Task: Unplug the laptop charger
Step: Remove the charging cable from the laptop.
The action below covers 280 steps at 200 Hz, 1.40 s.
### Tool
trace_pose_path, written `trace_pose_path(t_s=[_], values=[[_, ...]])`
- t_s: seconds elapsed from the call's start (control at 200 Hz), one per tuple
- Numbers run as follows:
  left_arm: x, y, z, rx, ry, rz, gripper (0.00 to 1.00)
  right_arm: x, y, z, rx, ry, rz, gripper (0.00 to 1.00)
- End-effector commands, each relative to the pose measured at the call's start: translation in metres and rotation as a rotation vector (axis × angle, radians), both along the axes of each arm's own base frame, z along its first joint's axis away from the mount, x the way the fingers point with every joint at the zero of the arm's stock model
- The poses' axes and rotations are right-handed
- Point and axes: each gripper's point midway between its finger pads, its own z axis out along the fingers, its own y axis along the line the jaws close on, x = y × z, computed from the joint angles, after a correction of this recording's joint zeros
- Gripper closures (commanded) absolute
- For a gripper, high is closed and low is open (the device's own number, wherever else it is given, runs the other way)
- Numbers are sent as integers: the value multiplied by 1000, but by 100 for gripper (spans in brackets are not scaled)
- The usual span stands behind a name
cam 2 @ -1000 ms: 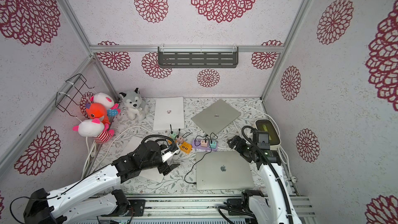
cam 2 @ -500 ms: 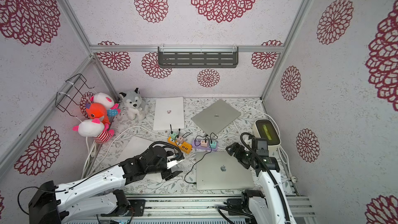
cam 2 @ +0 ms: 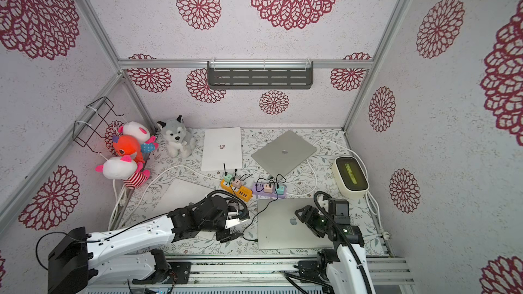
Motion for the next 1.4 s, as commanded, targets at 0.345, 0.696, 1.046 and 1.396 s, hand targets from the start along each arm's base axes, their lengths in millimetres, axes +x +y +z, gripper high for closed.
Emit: trace_pose_path(t_s=[0.345, 0.696, 1.046, 1.396], values=[[-21, -27, -14, 60, 22, -145, 38, 0, 28, -9, 100, -34, 80, 46], [-21, -34, -19, 62, 22, -147, 46, 10, 49, -4, 104, -45, 145, 51], [-21, -43, -16, 72, 6, -155, 48, 7, 59, -8, 101, -37, 194, 53], [-23, -46, -13, 79, 15, -157, 49, 2, 62, -12, 120, -40, 196, 54]])
